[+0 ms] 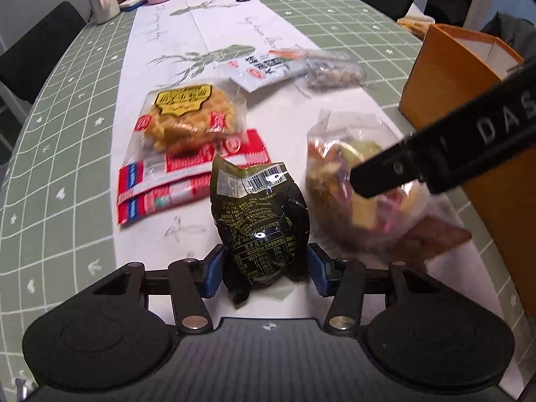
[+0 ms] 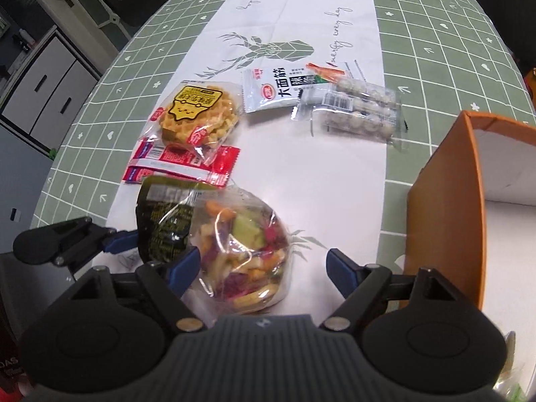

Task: Organize snacks
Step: 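Grasp the black seaweed pouch with the left tool while the right tool grasps the dried fruit bag, then lift both bags and carry them over the orange box, then open both tools to drop the bags into the box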

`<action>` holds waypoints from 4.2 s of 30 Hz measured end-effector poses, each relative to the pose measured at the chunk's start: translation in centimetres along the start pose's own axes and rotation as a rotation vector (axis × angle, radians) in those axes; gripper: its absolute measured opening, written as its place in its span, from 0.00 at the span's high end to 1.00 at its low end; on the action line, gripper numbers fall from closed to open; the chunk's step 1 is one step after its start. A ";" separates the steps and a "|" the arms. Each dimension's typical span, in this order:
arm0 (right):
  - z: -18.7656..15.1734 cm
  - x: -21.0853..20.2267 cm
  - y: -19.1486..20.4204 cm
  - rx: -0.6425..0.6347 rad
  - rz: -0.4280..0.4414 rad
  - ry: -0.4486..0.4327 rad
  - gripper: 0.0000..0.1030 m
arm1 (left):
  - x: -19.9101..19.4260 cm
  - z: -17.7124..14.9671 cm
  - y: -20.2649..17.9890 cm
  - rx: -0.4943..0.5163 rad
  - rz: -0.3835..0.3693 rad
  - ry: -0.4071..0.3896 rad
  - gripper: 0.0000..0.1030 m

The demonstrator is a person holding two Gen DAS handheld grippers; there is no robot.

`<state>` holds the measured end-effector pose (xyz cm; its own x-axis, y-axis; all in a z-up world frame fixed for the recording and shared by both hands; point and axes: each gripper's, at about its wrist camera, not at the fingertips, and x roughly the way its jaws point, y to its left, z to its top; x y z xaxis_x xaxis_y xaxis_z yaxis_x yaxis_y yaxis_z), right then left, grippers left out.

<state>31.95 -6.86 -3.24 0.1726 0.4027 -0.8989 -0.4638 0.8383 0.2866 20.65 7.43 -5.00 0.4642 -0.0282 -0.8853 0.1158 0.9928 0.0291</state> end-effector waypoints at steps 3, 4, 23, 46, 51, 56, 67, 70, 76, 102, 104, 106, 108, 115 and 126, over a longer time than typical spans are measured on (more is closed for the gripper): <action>-0.3 -0.1 0.5 -0.002 0.028 -0.009 0.22 | -0.3 -0.7 0.3 -0.037 0.014 0.002 0.40; -0.4 0.0 0.8 -0.008 0.034 -0.006 0.22 | -0.3 -0.9 0.4 -0.055 0.013 -0.009 0.39; -1.5 1.3 2.7 -0.144 -0.085 0.022 0.44 | 0.8 -1.8 -0.6 -0.040 -0.008 -0.130 0.37; -5.0 -5.2 4.2 -0.322 -0.125 -0.022 0.47 | -4.8 -1.7 -2.9 0.021 0.049 -0.099 0.50; -5.9 -8.1 4.5 -0.380 -0.147 -0.042 0.47 | -7.1 -1.0 -4.0 0.089 0.056 -0.092 0.50; -6.5 -11.5 4.4 -0.427 -0.196 -0.082 0.47 | -9.3 0.1 -5.7 0.180 0.086 -0.109 0.50; -8.1 -18.4 0.8 -0.439 -0.318 -0.185 0.47 | -14.5 3.9 -11.9 0.340 0.086 -0.239 0.50; -8.6 -18.9 -1.2 -0.418 -0.356 -0.182 0.47 | -14.5 4.6 -14.2 0.389 0.067 -0.255 0.50; -9.9 -18.7 -6.2 -0.317 -0.400 -0.156 0.47 | -13.3 5.9 -18.7 0.492 0.012 -0.242 0.50; -10.9 -11.8 -16.7 -0.144 -0.324 -0.042 0.51 | -1.6 7.9 -25.9 0.737 -0.003 -0.057 0.50; -10.7 -11.4 -17.1 -0.132 -0.311 -0.037 0.51 | -1.0 7.8 -25.8 0.745 0.003 -0.043 0.50; -10.6 -11.2 -17.2 -0.134 -0.315 -0.040 0.51 | -0.4 7.8 -25.7 0.745 0.005 -0.030 0.49; -10.5 -11.2 -17.1 -0.141 -0.314 -0.040 0.50 | -0.1 7.7 -25.5 0.744 0.006 -0.020 0.47; -10.6 -11.2 -17.0 -0.143 -0.277 -0.046 0.46 | 0.2 7.6 -25.3 0.750 -0.002 -0.027 0.36; -11.1 -12.3 -15.8 -0.174 -0.233 -0.054 0.20 | -1.6 6.3 -25.5 0.803 -0.096 -0.019 0.23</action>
<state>27.48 -29.16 -0.42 0.3357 0.2298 -0.9135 -0.5478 0.8365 0.0091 22.46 -18.54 -1.38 0.4341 -0.1183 -0.8931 0.7481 0.5997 0.2841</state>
